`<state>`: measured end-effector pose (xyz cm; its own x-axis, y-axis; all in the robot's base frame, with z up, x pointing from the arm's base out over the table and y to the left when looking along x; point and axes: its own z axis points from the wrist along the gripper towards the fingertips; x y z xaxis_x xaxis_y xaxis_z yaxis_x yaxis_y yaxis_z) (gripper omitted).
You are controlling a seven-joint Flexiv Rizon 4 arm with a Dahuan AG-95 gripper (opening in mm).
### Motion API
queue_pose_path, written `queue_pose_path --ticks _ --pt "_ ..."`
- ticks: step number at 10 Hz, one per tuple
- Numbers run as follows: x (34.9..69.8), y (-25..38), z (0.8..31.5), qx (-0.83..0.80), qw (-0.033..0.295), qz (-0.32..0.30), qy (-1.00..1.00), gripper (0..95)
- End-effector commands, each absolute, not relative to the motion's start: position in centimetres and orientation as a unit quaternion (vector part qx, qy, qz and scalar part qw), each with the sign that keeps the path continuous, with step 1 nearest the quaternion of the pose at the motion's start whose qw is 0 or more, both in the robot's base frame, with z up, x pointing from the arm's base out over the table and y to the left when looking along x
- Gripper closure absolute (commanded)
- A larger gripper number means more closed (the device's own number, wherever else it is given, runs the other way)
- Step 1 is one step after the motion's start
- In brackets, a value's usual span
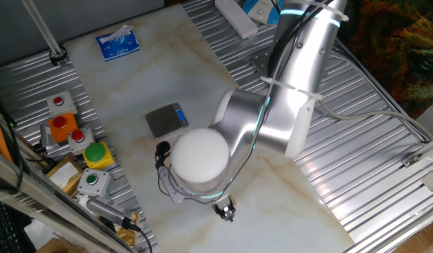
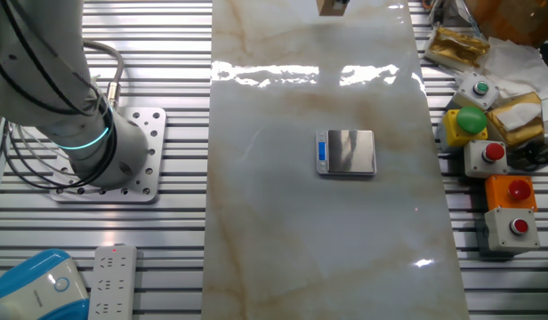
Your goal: Place the block on the scale
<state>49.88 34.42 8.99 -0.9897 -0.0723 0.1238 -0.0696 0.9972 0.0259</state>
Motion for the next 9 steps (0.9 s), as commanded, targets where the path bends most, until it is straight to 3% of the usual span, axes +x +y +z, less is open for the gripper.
queue_pose_path --ticks 1,9 --pt "50.5 32.3 9.9 0.048 0.066 -0.013 -0.997 95.0" --pt "49.9 20.0 13.3 0.09 0.066 -0.02 -0.994 95.0"
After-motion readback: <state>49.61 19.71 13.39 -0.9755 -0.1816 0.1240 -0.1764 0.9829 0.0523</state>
